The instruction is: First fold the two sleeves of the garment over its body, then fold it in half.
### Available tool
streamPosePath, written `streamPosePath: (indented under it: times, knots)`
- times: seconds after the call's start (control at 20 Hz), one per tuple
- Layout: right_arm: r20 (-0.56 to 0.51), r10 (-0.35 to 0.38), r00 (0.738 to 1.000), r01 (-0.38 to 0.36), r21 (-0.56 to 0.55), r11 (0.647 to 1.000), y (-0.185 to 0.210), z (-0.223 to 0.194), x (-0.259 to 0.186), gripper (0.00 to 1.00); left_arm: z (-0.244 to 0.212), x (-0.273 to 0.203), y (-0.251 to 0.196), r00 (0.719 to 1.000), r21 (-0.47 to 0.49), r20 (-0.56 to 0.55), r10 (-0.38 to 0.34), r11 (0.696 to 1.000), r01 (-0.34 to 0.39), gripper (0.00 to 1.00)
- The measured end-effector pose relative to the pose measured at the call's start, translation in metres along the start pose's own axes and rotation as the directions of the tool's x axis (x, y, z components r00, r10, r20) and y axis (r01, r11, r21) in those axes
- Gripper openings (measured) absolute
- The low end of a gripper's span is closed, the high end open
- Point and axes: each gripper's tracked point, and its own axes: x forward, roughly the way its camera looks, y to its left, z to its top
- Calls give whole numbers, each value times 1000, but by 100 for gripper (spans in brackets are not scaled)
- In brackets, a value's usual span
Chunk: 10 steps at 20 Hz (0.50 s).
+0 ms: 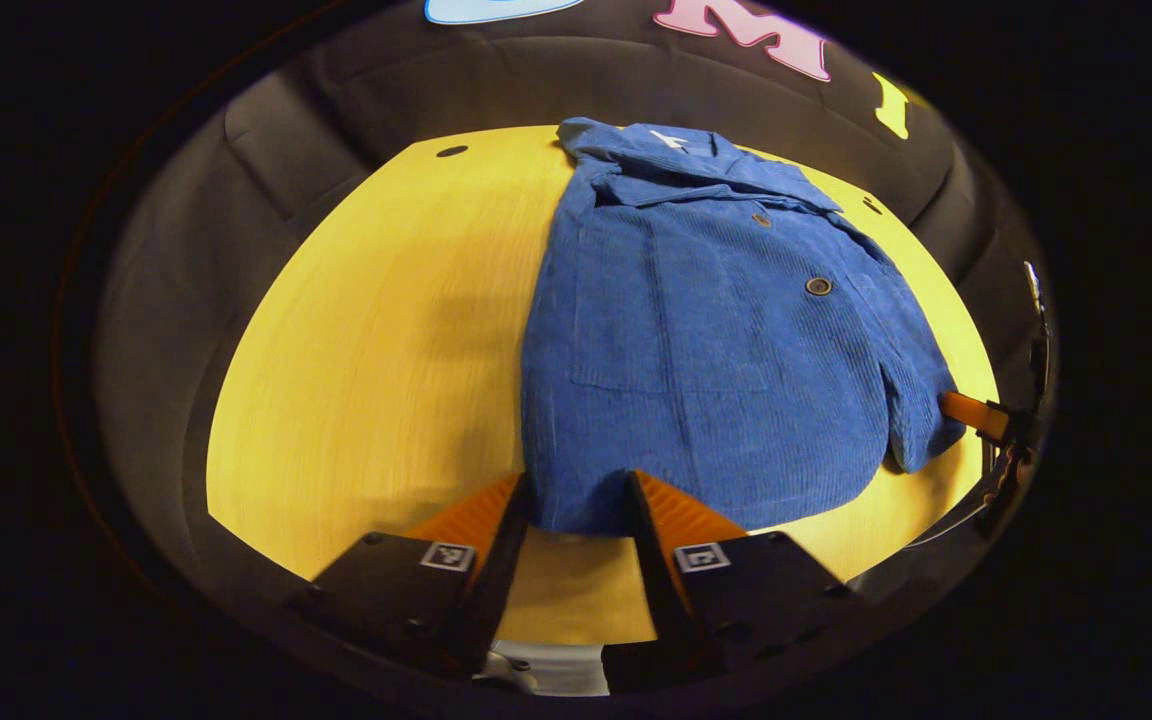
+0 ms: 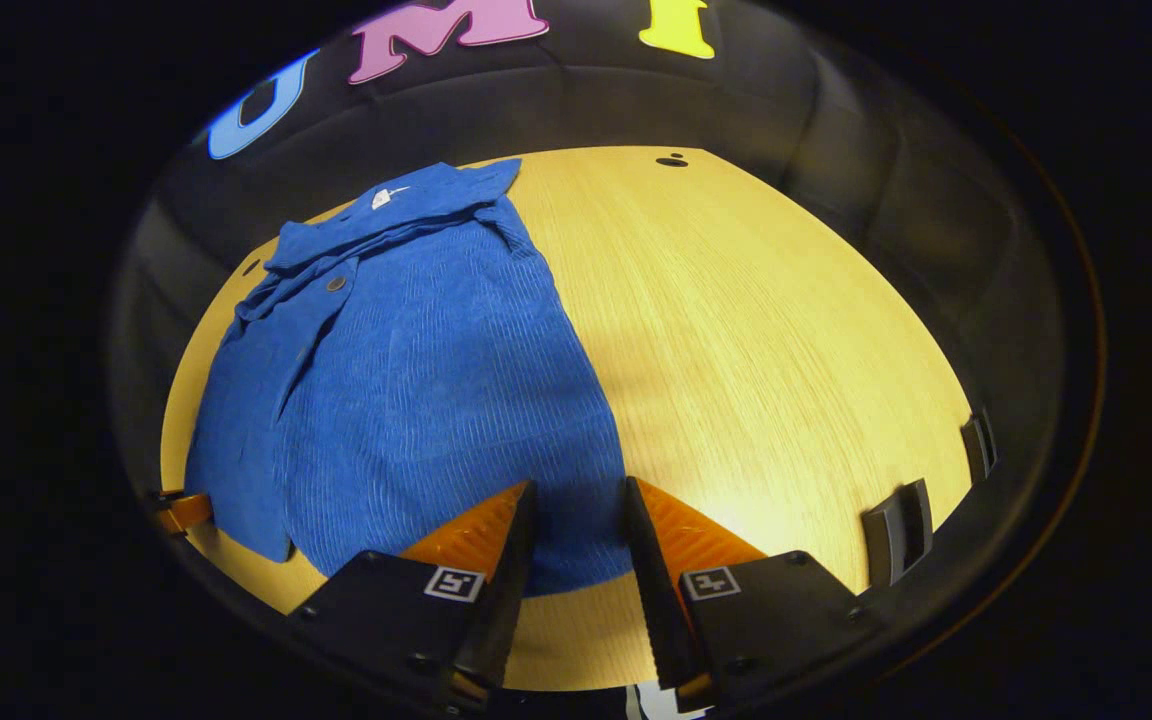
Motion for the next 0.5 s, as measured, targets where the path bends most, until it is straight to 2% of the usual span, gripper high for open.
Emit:
streamPosePath:
  times: [0.05, 0.15, 0.2, 0.25, 0.3, 0.35, 0.4, 0.45, 0.5]
  knots:
    - [-2, 20, 1000, -20, 8, 1000, 4, 0, 0, 53, 0, -1, -6, 1000, 3, 1, -4, 1000, 4, 38]
    - [-3, 23, 1000, -22, 28, 999, 6, 2, 1, 23, -1, 3, -12, 1000, 8, 10, -1, 1000, 1, 15]
    - [-9, 40, 999, -40, 7, 999, 7, 1, 2, 22, -1, 3, -13, 1000, 20, 14, -4, 1000, 4, 8]
    - [-14, 43, 999, -43, 14, 999, 8, -1, 10, 23, -1, 5, -14, 1000, 29, 15, -17, 999, 17, 8]
    - [-2, 52, 999, -52, 34, 998, 9, 3, 2, 4, 1, 4, -14, 999, 26, 19, -31, 999, 31, 7]
    - [-6, 90, 996, -90, 24, 996, 18, 2, 3, 4, 4, 5, -18, 998, -7, 32, -46, 999, 46, 10]
    - [-13, 124, 992, -123, 16, 992, 23, -1, -1, 4, 5, 5, -28, 993, -40, 55, -101, 994, 103, 1]
    - [1, 152, 988, -152, 20, 988, 27, 0, 2, 0, 4, 6, -36, 987, -75, 59, -149, 985, 153, 1]
    - [8, 162, 987, -162, 12, 987, 28, 0, 2, 1, 8, 9, -42, 983, -113, 73, -167, 978, 175, 1]
